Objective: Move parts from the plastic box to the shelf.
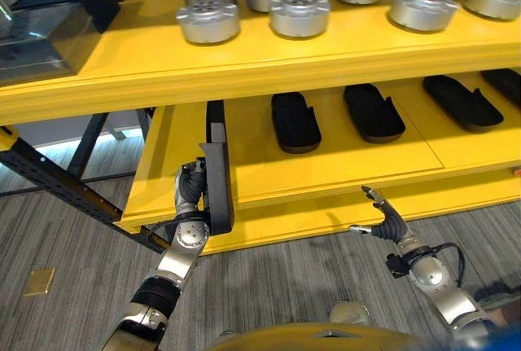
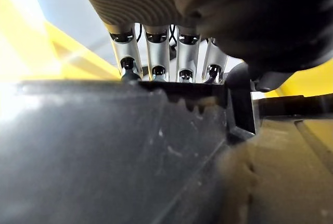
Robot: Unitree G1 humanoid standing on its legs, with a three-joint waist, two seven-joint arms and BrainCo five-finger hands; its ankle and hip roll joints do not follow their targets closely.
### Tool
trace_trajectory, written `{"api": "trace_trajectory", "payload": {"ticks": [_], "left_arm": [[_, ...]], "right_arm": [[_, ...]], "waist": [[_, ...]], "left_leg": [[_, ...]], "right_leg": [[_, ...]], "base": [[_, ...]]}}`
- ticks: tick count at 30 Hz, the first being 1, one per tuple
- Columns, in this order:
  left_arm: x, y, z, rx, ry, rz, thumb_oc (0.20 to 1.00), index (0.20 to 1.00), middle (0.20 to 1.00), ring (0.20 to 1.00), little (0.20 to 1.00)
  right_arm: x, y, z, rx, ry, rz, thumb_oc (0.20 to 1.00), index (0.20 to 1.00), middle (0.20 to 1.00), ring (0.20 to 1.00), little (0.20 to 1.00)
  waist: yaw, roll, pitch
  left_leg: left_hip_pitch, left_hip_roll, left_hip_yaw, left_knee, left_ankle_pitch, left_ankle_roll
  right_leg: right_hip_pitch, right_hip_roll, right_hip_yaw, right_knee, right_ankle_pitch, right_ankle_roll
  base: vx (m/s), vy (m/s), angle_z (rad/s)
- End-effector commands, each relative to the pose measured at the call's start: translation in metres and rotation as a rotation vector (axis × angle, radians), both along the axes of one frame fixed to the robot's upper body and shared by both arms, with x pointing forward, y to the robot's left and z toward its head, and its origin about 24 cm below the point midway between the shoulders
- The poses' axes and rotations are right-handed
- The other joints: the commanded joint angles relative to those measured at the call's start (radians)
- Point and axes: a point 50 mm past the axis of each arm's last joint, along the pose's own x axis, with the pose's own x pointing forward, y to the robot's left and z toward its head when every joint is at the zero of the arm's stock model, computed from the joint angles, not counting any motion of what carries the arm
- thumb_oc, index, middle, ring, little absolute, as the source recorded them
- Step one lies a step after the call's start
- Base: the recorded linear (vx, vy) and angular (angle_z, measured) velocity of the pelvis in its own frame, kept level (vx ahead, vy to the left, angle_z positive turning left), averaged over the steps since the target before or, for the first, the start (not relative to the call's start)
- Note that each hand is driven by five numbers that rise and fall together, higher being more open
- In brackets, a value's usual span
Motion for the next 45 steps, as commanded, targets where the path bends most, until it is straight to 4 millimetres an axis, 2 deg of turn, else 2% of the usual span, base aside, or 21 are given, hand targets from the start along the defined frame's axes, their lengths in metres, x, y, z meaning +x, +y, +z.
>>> {"api": "trace_trajectory", "payload": {"ticks": [1,2,5,9,13,17,18,20,22,25,26,31,35,38,40,41,45], "left_arm": [[0.013,0.001,0.028,0.022,-0.147,-0.003,0.200,0.200,0.200,0.200,0.200],[0.014,0.002,0.030,0.036,-0.162,0.007,0.200,0.200,0.200,0.200,0.200],[0.018,0.004,0.034,0.056,-0.164,0.020,0.200,0.200,0.200,0.200,0.200],[0.026,0.006,0.038,0.101,-0.164,0.038,0.200,0.200,0.200,0.200,0.200],[0.036,0.017,0.043,0.150,-0.150,0.099,0.200,0.200,0.200,0.200,0.200],[0.037,0.019,0.044,0.155,-0.147,0.108,0.200,0.200,0.200,0.200,0.200],[0.050,0.035,0.051,0.201,-0.123,0.199,0.200,0.200,0.200,0.200,0.200],[0.057,0.046,0.061,0.247,-0.131,0.238,0.200,0.200,0.200,0.200,0.200],[0.070,0.067,0.086,0.323,-0.136,0.285,0.200,0.200,0.200,0.200,0.200],[0.077,0.077,0.103,0.363,-0.143,0.312,0.200,0.200,0.200,0.200,0.200],[0.084,0.091,0.124,0.406,-0.148,0.349,0.200,0.200,0.200,0.200,0.200],[0.094,0.107,0.163,0.521,-0.149,0.415,0.200,0.200,0.200,0.200,0.200],[0.098,0.113,0.186,0.569,-0.153,0.466,0.200,0.200,0.200,0.200,0.200],[0.098,0.115,0.190,0.539,-0.169,0.488,0.200,0.200,0.200,0.200,0.200],[0.097,0.111,0.183,0.480,-0.199,0.486,0.200,0.200,0.200,0.200,0.200],[0.095,0.107,0.178,0.413,-0.256,0.475,1.000,1.000,1.000,1.000,1.000],[0.089,0.096,0.162,0.307,-0.352,0.429,1.000,1.000,1.000,1.000,1.000]], "right_arm": [[0.019,0.006,0.026,0.035,-0.138,0.035,1.000,1.000,1.000,1.000,1.000],[0.020,0.009,0.026,0.032,-0.137,0.059,1.000,1.000,1.000,1.000,1.000],[0.022,0.012,0.026,0.036,-0.137,0.069,1.000,1.000,1.000,1.000,1.000],[0.025,0.016,0.027,0.030,-0.132,0.089,1.000,1.000,1.000,1.000,1.000],[0.025,0.018,0.026,0.008,-0.113,0.113,1.000,1.000,1.000,1.000,1.000],[0.025,0.018,0.026,0.005,-0.111,0.114,1.000,1.000,1.000,1.000,1.000],[0.023,0.017,0.026,-0.013,-0.098,0.128,1.000,1.000,1.000,1.000,1.000],[0.024,0.018,0.026,-0.021,-0.100,0.136,1.000,1.000,1.000,1.000,1.000],[0.027,0.019,0.029,-0.031,-0.112,0.143,1.000,1.000,1.000,1.000,1.000],[0.031,0.019,0.033,-0.034,-0.129,0.142,1.000,1.000,1.000,1.000,1.000],[0.035,0.019,0.037,-0.039,-0.153,0.139,1.000,1.000,1.000,1.000,1.000],[0.046,0.019,0.048,-0.042,-0.205,0.122,1.000,1.000,1.000,1.000,1.000],[0.051,0.018,0.054,-0.036,-0.229,0.109,1.000,1.000,1.000,1.000,1.000],[0.051,0.019,0.056,-0.017,-0.239,0.100,1.000,1.000,1.000,1.000,1.000],[0.049,0.019,0.056,-0.014,-0.234,0.104,1.000,1.000,1.000,1.000,1.000],[0.048,0.022,0.057,-0.007,-0.240,0.110,1.000,1.000,1.000,1.000,1.000],[0.044,0.023,0.054,-0.003,-0.229,0.110,1.000,1.000,1.000,1.000,1.000]], "waist": [[-0.009,0.013,0.006],[0.000,0.008,0.007],[0.007,0.004,0.004],[0.010,0.001,0.002],[-0.001,0.004,0.002],[-0.003,0.005,0.003],[-0.023,0.005,0.017],[-0.030,0.005,0.028],[-0.042,0.004,0.048],[-0.049,0.002,0.064],[-0.056,-0.003,0.086],[-0.066,-0.014,0.141],[-0.069,-0.023,0.171],[-0.069,-0.029,0.192],[-0.062,-0.032,0.198],[-0.054,-0.034,0.196],[-0.036,-0.036,0.182]], "left_leg": [[-0.056,0.045,-0.092,0.049,-0.010,0.010],[-0.055,0.029,-0.102,0.034,-0.011,0.014],[-0.054,0.020,-0.107,0.019,-0.008,0.018],[-0.059,0.018,-0.106,0.023,-0.009,0.021],[-0.068,0.022,-0.094,0.038,-0.012,0.023],[-0.070,0.023,-0.091,0.040,-0.013,0.023],[-0.096,0.036,-0.069,0.065,-0.015,0.021],[-0.115,0.045,-0.057,0.079,-0.016,0.018],[-0.150,0.062,-0.041,0.107,-0.018,0.010],[-0.169,0.069,-0.034,0.120,-0.019,0.006],[-0.192,0.079,-0.027,0.138,-0.023,0.001],[-0.243,0.094,-0.018,0.173,-0.028,-0.007],[-0.273,0.101,-0.022,0.198,-0.036,-0.010],[-0.289,0.096,-0.032,0.209,-0.045,-0.008],[-0.283,0.088,-0.041,0.206,-0.047,-0.006],[-0.278,0.080,-0.050,0.202,-0.046,-0.006],[-0.260,0.069,-0.068,0.183,-0.038,-0.006]], "right_leg": [[0.034,0.111,-0.030,0.018,-0.054,-0.044],[0.036,0.111,-0.027,-0.002,-0.043,-0.038],[0.039,0.110,-0.030,-0.012,-0.038,-0.032],[0.040,0.107,-0.036,-0.016,-0.036,-0.030],[0.034,0.105,-0.035,-0.016,-0.035,-0.030],[0.031,0.105,-0.034,-0.014,-0.036,-0.030],[0.003,0.100,-0.027,0.003,-0.040,-0.029],[-0.018,0.099,-0.021,0.012,-0.044,-0.030],[-0.053,0.096,-0.013,0.028,-0.048,-0.031],[-0.074,0.096,-0.007,0.036,-0.050,-0.032],[-0.098,0.094,0.000,0.044,-0.053,-0.032],[-0.144,0.088,0.012,0.054,-0.052,-0.029],[-0.173,0.085,0.020,0.064,-0.053,-0.026],[-0.192,0.084,0.026,0.074,-0.054,-0.023],[-0.186,0.085,0.024,0.076,-0.056,-0.022],[-0.177,0.087,0.022,0.073,-0.057,-0.024],[-0.154,0.090,0.015,0.066,-0.059,-0.026]], "base": [[0.04,0.117,0.01],[0.04,0.105,0.01],[0.04,0.054,-0.02],[0.04,0.010,0.00],[0.07,0.020,-0.01],[0.01,0.014,-0.05],[0.02,0.044,-0.06],[-0.02,0.038,-0.12],[-0.09,0.028,-0.17],[-0.09,0.014,-0.03],[-0.13,0.009,-0.02],[-0.13,0.014,-0.04],[-0.07,0.007,-0.03],[-0.06,0.003,0.04],[0.01,-0.010,0.04],[0.05,-0.038,0.10],[0.04,-0.027,0.08]]}}
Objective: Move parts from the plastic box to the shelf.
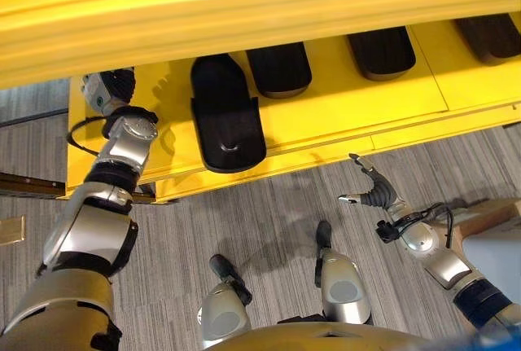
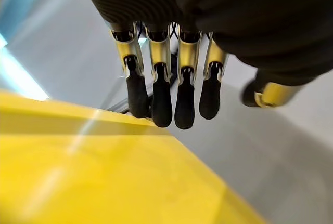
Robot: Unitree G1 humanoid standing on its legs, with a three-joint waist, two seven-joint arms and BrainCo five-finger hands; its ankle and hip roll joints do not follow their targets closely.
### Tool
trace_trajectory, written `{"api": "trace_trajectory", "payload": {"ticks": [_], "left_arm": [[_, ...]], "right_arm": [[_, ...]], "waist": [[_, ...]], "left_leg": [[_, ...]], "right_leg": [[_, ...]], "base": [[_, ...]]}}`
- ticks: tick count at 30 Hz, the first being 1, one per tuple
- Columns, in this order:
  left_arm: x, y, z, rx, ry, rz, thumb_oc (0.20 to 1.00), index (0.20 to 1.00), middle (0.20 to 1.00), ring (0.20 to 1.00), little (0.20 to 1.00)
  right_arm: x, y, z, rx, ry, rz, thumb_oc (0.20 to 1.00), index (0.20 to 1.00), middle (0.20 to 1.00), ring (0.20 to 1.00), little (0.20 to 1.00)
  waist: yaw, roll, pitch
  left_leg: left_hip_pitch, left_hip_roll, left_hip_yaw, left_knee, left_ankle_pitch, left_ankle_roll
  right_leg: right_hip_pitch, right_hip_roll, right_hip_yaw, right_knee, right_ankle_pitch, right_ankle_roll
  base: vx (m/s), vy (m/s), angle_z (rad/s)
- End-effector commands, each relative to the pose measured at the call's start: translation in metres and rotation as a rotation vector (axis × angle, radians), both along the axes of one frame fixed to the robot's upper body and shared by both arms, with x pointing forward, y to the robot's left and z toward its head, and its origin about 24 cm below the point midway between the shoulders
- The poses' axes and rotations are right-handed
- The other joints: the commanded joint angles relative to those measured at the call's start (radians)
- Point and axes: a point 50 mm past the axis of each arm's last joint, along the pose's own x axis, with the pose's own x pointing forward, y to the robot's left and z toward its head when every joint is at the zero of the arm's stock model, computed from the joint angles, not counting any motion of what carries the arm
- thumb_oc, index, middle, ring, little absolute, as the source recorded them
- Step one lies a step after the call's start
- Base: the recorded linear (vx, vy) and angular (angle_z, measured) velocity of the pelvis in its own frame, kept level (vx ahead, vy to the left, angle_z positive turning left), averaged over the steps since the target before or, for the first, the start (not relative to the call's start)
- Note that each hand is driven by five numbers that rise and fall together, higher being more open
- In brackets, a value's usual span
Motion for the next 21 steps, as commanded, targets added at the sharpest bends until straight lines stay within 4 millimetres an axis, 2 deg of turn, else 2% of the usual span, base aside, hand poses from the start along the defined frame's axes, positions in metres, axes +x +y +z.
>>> {"api": "trace_trajectory", "payload": {"ticks": [1,7,11,16,21], "left_arm": [[-0.008,0.009,0.019,0.044,-0.179,-0.007,1.000,1.000,1.000,1.000,1.000],[-0.022,-0.025,0.000,0.129,-0.232,-0.193,1.000,1.000,1.000,1.000,1.000],[-0.042,-0.051,-0.008,0.225,-0.247,-0.358,1.000,1.000,1.000,1.000,1.000],[-0.062,-0.074,-0.009,0.381,-0.270,-0.504,1.000,1.000,1.000,1.000,1.000],[-0.082,-0.086,-0.009,0.556,-0.257,-0.644,1.000,1.000,1.000,1.000,1.000]], "right_arm": [[-0.006,0.005,0.003,0.045,-0.032,0.012,1.000,1.000,1.000,1.000,1.000],[-0.015,0.001,-0.003,0.054,-0.005,-0.001,1.000,1.000,1.000,1.000,1.000],[-0.021,-0.002,-0.011,0.060,0.022,-0.023,1.000,1.000,1.000,1.000,1.000],[-0.026,-0.006,-0.016,0.061,0.039,-0.039,1.000,1.000,1.000,1.000,1.000],[-0.029,-0.014,-0.018,0.047,0.055,-0.036,1.000,1.000,1.000,1.000,1.000]], "waist": [[0.019,-0.020,-0.081],[0.046,-0.017,-0.109],[0.070,-0.010,-0.137],[0.085,-0.003,-0.157],[0.091,0.006,-0.169]], "left_leg": [[-0.083,-0.012,-0.051,0.100,-0.048,0.007],[-0.058,-0.024,-0.070,0.074,-0.038,0.012],[-0.035,-0.033,-0.090,0.055,-0.033,0.014],[-0.016,-0.038,-0.103,0.035,-0.029,0.014],[0.000,-0.041,-0.108,0.022,-0.029,0.012]], "right_leg": [[-0.025,0.022,0.000,0.114,-0.124,0.000],[0.012,0.023,-0.015,0.099,-0.119,0.000],[0.046,0.022,-0.027,0.083,-0.115,-0.002],[0.070,0.021,-0.033,0.067,-0.108,0.001],[0.085,0.021,-0.035,0.057,-0.105,0.002]], "base": [[0.04,-0.031,0.04],[0.04,-0.025,0.03],[0.06,-0.020,0.00],[0.02,-0.004,0.04],[0.00,0.008,0.03]]}}
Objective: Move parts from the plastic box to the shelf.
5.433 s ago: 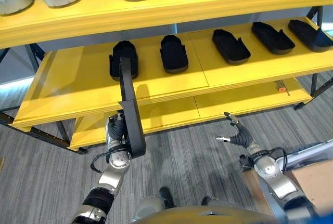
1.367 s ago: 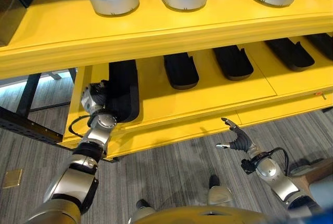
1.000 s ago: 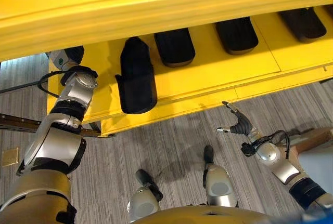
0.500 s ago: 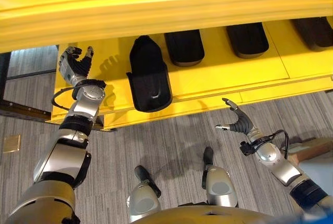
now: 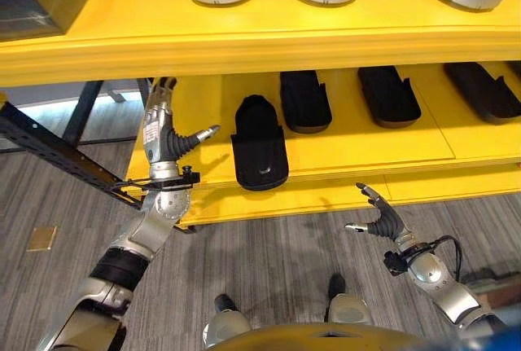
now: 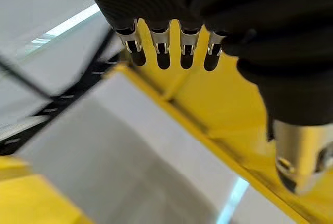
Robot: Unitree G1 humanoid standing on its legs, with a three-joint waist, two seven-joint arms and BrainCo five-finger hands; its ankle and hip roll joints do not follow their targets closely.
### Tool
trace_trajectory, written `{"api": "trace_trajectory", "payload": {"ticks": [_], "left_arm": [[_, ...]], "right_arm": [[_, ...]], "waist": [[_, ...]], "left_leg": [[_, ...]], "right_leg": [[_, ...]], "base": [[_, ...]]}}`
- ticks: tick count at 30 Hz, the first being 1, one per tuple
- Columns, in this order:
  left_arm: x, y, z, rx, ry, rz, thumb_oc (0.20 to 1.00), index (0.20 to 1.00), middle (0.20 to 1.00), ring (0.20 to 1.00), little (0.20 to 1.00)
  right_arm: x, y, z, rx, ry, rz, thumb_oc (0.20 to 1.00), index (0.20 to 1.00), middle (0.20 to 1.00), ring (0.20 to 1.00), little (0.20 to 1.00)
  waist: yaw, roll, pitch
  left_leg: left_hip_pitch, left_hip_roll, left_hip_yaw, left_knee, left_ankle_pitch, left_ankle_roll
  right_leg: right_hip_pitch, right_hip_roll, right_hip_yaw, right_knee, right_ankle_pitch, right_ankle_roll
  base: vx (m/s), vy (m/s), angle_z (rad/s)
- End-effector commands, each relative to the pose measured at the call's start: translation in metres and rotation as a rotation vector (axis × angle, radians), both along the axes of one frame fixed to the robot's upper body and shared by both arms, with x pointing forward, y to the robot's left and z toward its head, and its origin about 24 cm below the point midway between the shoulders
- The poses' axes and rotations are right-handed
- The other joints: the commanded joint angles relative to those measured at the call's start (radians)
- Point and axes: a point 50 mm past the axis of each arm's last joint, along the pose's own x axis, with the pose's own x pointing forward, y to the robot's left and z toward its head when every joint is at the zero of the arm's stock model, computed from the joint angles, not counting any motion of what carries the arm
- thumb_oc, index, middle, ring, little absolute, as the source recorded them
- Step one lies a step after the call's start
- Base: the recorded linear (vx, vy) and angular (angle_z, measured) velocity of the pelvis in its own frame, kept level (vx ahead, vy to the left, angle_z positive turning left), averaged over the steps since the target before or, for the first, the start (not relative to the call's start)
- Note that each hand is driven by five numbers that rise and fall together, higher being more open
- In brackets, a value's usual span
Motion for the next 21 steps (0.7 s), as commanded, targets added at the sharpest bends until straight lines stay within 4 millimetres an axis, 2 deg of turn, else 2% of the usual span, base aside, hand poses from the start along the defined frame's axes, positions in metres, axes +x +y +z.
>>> {"api": "trace_trajectory", "payload": {"ticks": [1,2,3,4,11,14,21], "left_arm": [[0.003,-0.005,0.022,0.158,-0.092,-0.086,1.000,1.000,1.000,1.000,1.000],[0.000,-0.010,0.019,0.223,-0.093,-0.124,1.000,1.000,1.000,1.000,1.000],[-0.001,-0.011,0.018,0.235,-0.092,-0.134,1.000,1.000,1.000,1.000,1.000],[-0.002,-0.013,0.017,0.246,-0.091,-0.144,1.000,1.000,1.000,1.000,1.000],[-0.012,-0.033,-0.006,0.376,-0.035,-0.249,1.000,1.000,1.000,1.000,1.000],[-0.009,-0.042,-0.016,0.425,0.006,-0.268,1.000,1.000,1.000,1.000,1.000],[0.000,-0.055,-0.031,0.409,0.110,-0.271,1.000,1.000,1.000,1.000,1.000]], "right_arm": [[0.012,0.000,0.018,0.025,-0.115,0.020,1.000,1.000,1.000,1.000,1.000],[0.013,0.000,0.018,0.022,-0.118,0.023,1.000,1.000,1.000,1.000,1.000],[0.013,0.000,0.018,0.022,-0.117,0.023,1.000,1.000,1.000,1.000,1.000],[0.013,0.000,0.018,0.023,-0.118,0.025,1.000,1.000,1.000,1.000,1.000],[0.016,0.002,0.018,0.018,-0.121,0.042,1.000,1.000,1.000,1.000,1.000],[0.019,0.005,0.019,0.017,-0.123,0.054,1.000,1.000,1.000,1.000,1.000],[0.024,0.013,0.020,0.021,-0.137,0.068,1.000,1.000,1.000,1.000,1.000]], "waist": [[0.003,-0.026,0.025],[0.003,-0.024,0.028],[0.003,-0.023,0.023],[0.002,-0.023,0.027],[-0.005,-0.019,0.030],[-0.011,-0.021,0.035],[-0.021,-0.030,0.055]], "left_leg": [[-0.046,-0.019,-0.082,0.060,-0.042,0.014],[-0.051,-0.016,-0.063,0.057,-0.025,0.025],[-0.043,-0.020,-0.079,0.054,-0.040,0.015],[-0.048,-0.017,-0.062,0.054,-0.024,0.025],[-0.030,-0.023,-0.056,0.032,-0.021,0.025],[-0.028,-0.022,-0.051,0.032,-0.022,0.026],[-0.036,-0.017,-0.043,0.037,-0.021,0.027]], "right_leg": [[0.018,0.027,-0.015,0.100,-0.114,-0.005],[0.012,0.028,-0.027,0.096,-0.098,-0.012],[0.018,0.028,-0.016,0.096,-0.110,-0.004],[0.012,0.027,-0.026,0.096,-0.097,-0.012],[0.010,0.023,-0.021,0.083,-0.080,0.000],[0.004,0.024,-0.016,0.087,-0.079,0.003],[-0.014,0.029,-0.005,0.095,-0.077,0.006]], "base": [[-0.08,0.011,0.01],[0.00,0.000,0.00],[-0.08,0.006,-0.04],[-0.01,0.014,-0.03],[-0.02,0.009,-0.01],[-0.02,0.003,-0.07],[-0.04,-0.014,-0.05]]}}
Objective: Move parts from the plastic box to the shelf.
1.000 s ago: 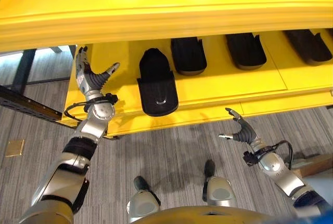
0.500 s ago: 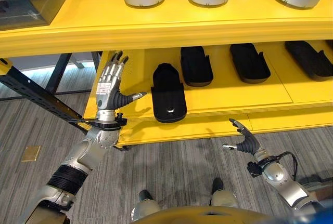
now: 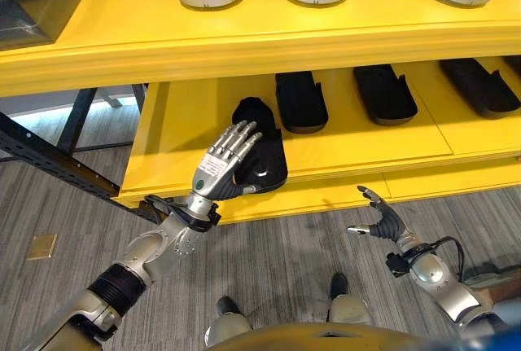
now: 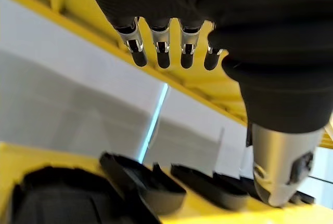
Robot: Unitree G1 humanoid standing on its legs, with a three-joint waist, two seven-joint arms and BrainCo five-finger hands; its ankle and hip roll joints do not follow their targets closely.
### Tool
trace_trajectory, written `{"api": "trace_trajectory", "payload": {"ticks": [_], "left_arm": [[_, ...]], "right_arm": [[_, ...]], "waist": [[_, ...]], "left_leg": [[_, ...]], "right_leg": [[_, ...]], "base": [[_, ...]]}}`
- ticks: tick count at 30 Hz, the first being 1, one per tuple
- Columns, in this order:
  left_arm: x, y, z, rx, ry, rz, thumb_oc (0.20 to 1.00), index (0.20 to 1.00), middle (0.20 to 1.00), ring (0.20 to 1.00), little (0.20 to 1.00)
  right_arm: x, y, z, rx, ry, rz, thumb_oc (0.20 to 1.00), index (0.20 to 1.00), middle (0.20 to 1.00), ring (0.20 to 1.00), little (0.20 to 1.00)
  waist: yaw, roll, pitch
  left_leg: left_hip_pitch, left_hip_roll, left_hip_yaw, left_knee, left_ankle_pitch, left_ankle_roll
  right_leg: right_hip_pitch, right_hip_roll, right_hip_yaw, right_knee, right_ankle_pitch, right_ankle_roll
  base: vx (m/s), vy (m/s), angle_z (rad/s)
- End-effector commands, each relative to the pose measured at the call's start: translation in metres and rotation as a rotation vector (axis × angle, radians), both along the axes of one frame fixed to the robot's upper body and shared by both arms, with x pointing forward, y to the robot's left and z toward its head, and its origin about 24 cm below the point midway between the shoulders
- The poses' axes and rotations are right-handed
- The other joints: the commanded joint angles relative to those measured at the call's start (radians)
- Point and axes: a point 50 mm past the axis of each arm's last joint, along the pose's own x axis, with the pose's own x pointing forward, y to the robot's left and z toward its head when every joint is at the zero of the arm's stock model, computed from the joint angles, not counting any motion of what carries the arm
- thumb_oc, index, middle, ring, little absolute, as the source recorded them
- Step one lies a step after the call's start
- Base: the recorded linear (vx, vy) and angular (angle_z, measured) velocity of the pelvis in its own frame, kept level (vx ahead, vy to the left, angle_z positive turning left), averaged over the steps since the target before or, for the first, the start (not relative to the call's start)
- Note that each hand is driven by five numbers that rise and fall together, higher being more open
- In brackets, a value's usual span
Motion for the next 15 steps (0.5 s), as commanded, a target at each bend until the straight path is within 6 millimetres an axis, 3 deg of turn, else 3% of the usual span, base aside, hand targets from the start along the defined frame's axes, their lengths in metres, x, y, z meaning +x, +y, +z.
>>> {"api": "trace_trajectory", "payload": {"ticks": [1,15], "left_arm": [[0.020,-0.002,0.011,0.007,-0.028,0.049,1.000,1.000,1.000,1.000,1.000],[0.028,-0.011,-0.015,-0.017,0.089,0.170,1.000,1.000,1.000,1.000,1.000]], "right_arm": [[0.020,0.015,0.023,0.036,-0.143,0.048,1.000,1.000,1.000,1.000,1.000],[0.021,0.027,0.021,0.060,-0.159,0.048,1.000,1.000,1.000,1.000,1.000]], "waist": [[-0.008,-0.022,0.034],[-0.006,-0.053,0.066]], "left_leg": [[-0.052,-0.001,-0.070,0.075,-0.030,0.027],[-0.066,0.012,-0.071,0.092,-0.047,0.011]], "right_leg": [[-0.003,0.030,-0.025,0.124,-0.096,0.003],[-0.014,0.035,-0.015,0.134,-0.106,0.016]], "base": [[-0.10,-0.036,-0.05],[-0.01,-0.026,-0.02]]}}
